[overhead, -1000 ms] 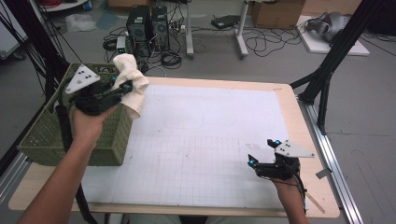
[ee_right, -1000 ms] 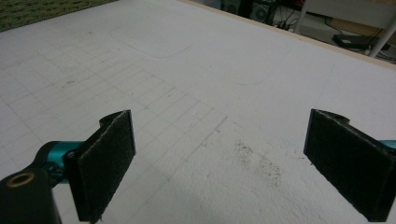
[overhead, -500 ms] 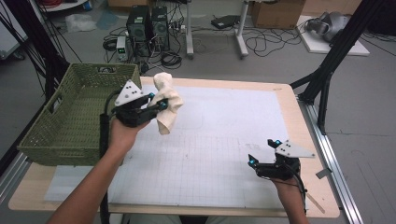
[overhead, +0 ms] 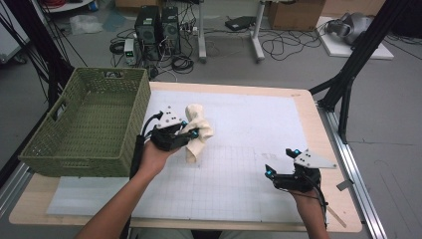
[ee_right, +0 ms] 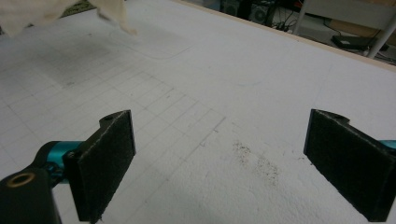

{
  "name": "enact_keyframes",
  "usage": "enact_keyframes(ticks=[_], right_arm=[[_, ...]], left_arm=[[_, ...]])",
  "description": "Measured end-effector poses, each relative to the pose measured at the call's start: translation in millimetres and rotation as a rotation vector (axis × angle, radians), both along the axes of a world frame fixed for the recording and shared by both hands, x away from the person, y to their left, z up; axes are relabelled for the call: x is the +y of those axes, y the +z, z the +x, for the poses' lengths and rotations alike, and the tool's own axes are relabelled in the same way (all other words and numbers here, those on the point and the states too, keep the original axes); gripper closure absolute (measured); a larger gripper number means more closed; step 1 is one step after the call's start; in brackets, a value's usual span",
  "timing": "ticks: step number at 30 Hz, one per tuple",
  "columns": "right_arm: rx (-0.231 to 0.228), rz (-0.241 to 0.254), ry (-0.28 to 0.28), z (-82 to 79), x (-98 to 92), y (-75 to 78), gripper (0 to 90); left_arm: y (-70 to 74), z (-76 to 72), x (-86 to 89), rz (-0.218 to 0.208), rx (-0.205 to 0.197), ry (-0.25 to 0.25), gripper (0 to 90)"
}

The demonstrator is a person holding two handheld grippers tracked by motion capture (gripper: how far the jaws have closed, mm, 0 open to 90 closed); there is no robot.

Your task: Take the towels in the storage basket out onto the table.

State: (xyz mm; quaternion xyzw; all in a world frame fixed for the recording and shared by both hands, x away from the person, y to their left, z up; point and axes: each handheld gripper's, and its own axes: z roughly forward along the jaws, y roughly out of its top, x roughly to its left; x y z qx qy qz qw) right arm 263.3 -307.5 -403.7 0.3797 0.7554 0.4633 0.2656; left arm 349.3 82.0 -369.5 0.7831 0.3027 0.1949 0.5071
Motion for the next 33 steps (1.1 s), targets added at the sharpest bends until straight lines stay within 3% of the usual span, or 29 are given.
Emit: enact_keyframes(ticks=[9,24,27,30,33], right_arm=[[0.003,-0.002,0.002,0.5,0.0,-0.6,8.1],[0.002,-0.007,0.006,1.3,1.1,-1.2,8.1],[0.001,-0.009,0.007,1.2,1.1,-1.2,8.1],[0.005,-0.003,0.005,1.0,0.8,-1.5,8.1],[0.004,-0.004,0.006,1.1,0.8,-1.8,8.1]], left_arm=[[-31.7,3.5,-18.8,0.04,0.059,-0.007,69.7],[-59.0,9.3,-51.7,0.079,0.139,-0.038,64.8],[-62.8,11.0,-53.3,0.07,0.157,-0.036,59.7],[-63.3,12.6,-51.5,0.047,0.171,-0.034,47.9],[-62.3,13.4,-48.4,0.04,0.162,-0.036,41.8]])
